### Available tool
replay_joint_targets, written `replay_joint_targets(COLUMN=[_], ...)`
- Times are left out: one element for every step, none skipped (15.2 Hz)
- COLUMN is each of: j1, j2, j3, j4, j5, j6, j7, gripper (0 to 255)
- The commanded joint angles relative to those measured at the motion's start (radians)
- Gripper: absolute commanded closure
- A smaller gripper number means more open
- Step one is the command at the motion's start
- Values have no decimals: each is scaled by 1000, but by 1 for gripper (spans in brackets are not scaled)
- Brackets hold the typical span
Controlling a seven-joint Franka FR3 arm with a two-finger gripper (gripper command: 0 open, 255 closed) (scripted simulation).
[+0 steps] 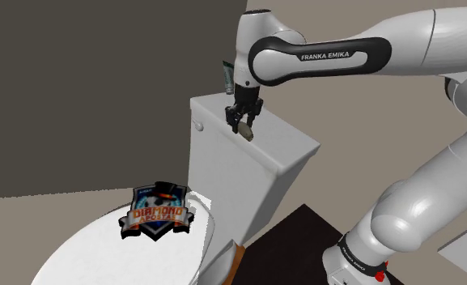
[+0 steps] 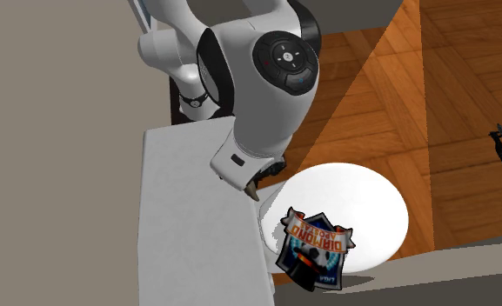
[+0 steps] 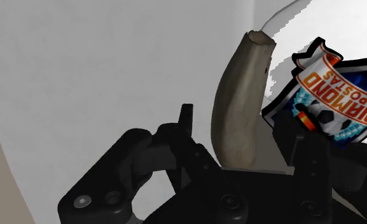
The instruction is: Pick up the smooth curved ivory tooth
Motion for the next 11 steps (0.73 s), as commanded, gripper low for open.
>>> replay_joint_targets(j1=[0,0,0,0,0,0,0,0,0,0,0], j2=[0,-1,-1,-1,0,-1,-1,0,0,-1,-3], j3=[0,0,0,0,0,0,0,0,1,1,0], j4=[-3,-4,-4,-4,-3,-4,-5,-5,-1,11,23], j5=[0,0,0,0,0,0,0,0,0,1,1], j6=[3,3,4,4,4,4,5,5,1,-12,-25], j7=[0,0,0,0,0,0,0,0,1,0,-2], gripper=[255,255,255,255,255,255,255,255,255,255,255])
